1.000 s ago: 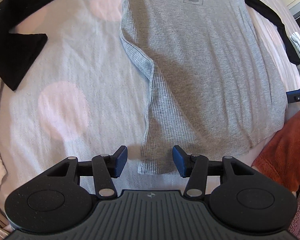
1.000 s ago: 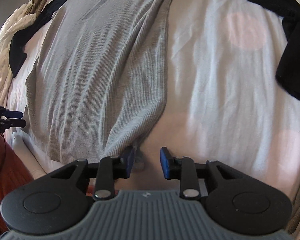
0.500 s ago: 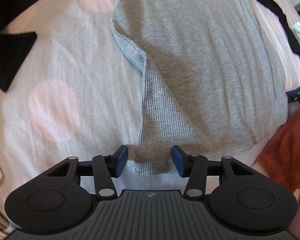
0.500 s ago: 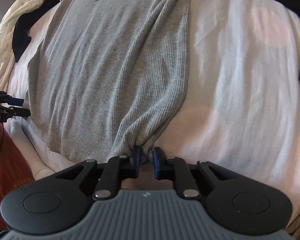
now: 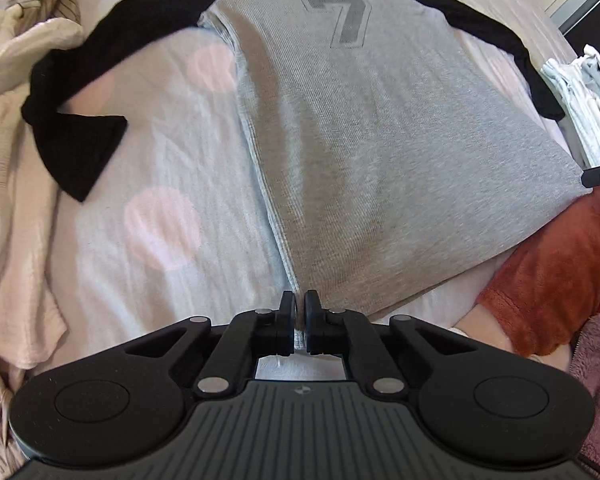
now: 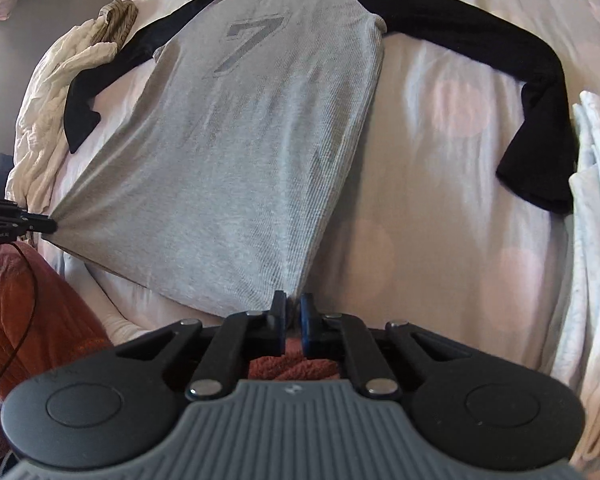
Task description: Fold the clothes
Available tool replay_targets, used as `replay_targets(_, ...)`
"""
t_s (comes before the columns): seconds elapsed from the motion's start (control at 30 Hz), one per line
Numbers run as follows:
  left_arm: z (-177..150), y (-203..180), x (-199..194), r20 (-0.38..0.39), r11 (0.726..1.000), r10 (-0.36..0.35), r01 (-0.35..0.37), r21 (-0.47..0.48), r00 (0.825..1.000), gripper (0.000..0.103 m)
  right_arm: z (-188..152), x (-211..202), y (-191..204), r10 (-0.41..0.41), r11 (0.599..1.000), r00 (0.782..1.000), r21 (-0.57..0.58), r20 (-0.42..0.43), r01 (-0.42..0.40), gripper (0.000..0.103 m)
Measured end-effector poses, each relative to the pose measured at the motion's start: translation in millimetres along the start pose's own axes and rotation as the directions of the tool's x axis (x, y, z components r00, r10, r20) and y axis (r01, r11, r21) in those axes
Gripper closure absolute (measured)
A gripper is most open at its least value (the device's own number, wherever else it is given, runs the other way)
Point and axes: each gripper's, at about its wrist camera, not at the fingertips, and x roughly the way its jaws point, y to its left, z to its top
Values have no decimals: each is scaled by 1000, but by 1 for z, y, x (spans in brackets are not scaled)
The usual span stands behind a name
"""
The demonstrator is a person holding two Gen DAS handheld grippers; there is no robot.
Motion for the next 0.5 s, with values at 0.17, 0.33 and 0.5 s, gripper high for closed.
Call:
replay_targets(0.17, -2, 3, 15, -39, 999, 20, -22, -39, 999, 100, 0, 26, -5, -7, 999, 1000, 47, -20, 8, 95)
replay_targets(0.33, 0, 16, 33, -109, 995, 27, -38, -94, 994, 100, 0, 66, -9, -42, 997, 996, 60, -85, 47, 95)
replay_targets(0.5, 4, 20, 49, -153, 988, 15, -38, -147, 988, 98, -2, 83, -9, -68, 997, 991, 39, -116, 73, 95)
